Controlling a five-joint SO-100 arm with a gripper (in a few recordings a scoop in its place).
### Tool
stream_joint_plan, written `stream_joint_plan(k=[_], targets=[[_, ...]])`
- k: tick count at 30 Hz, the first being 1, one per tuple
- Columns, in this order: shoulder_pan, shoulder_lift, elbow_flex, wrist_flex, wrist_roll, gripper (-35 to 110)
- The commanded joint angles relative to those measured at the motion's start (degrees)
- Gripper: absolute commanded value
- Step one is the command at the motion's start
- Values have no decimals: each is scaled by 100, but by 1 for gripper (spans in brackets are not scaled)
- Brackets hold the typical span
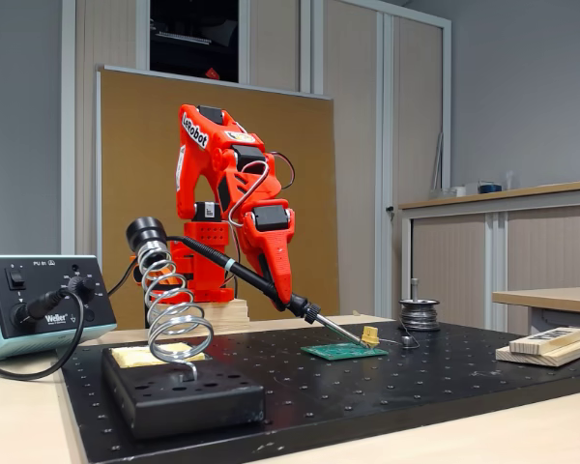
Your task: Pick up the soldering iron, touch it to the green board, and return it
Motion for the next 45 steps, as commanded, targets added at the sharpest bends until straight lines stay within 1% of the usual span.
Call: stream_joint_plan(k=[1, 45], targets=[[-149, 220, -70, 9, 105, 0], [-79, 88, -167, 18, 26, 0]])
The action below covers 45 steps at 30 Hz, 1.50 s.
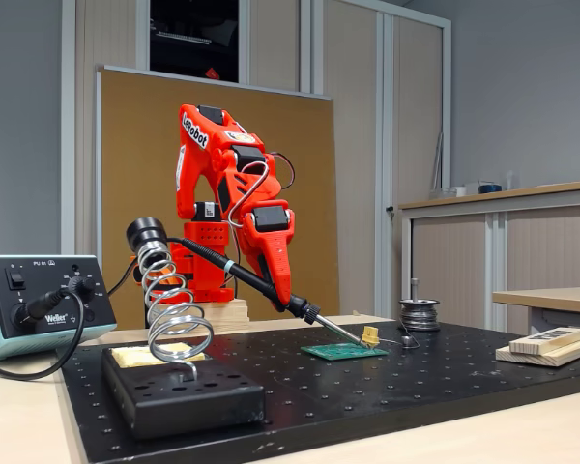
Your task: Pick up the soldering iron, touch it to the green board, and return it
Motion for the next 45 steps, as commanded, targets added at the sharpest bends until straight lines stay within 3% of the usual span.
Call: stream_joint_plan(k=[1, 24, 30, 36, 45], targets=[[-79, 123, -158, 18, 53, 0], [-79, 158, -70, -26, 62, 0], [343, 554, 79, 0, -272, 0], [1239, 1591, -79, 967, -896, 0], [2180, 1723, -2276, 3551, -1011, 0]])
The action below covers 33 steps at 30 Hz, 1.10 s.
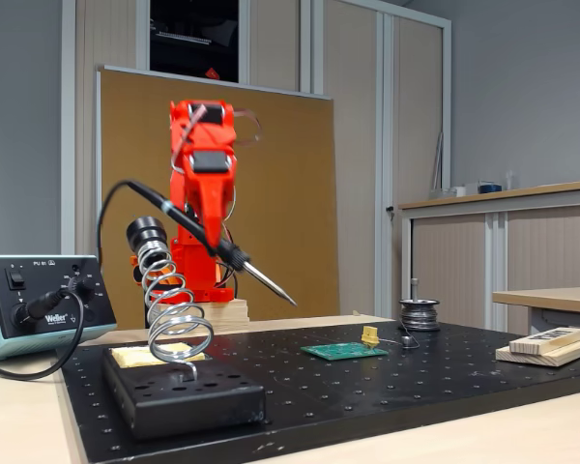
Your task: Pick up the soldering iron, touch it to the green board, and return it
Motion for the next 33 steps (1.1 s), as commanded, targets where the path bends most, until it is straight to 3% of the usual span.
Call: stream_joint_plan(k=[1, 17, 26, 33], targets=[[299, 53, -1134, 861, 18, 0], [1116, -1837, -4553, 3138, 1626, 0], [1688, -3463, -7198, 4623, 1415, 0], [1854, -3981, -7937, 4755, 1327, 0]])
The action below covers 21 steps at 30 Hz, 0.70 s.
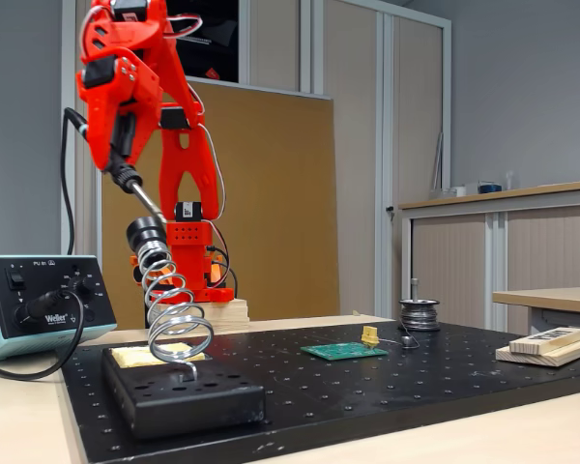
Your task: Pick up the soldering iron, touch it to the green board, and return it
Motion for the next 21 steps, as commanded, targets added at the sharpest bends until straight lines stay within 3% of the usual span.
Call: stream_joint_plan(k=[1, 21], targets=[[132, 0, -387, 53, -44, 0], [97, -914, -1169, 53, -35, 0]])
